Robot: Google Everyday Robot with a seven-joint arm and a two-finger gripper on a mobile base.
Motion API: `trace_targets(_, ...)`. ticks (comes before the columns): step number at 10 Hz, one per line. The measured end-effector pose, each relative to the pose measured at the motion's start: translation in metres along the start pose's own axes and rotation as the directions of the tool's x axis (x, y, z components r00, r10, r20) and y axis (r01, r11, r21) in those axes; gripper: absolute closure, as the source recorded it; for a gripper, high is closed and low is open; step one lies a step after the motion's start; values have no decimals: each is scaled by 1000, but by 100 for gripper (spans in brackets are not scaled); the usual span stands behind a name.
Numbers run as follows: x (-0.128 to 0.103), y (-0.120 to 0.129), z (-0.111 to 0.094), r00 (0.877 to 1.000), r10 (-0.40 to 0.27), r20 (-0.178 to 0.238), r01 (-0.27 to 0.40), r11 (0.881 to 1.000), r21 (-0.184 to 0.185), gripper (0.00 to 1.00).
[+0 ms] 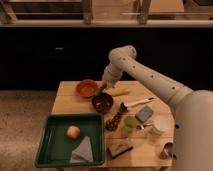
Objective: Place pepper in purple bowl
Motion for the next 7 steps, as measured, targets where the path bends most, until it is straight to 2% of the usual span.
trace_targets(3,-9,4,11,994,-103,24,103,995,-17,100)
trace_targets(7,-12,8,19,976,-217,17,217,976,-18,100)
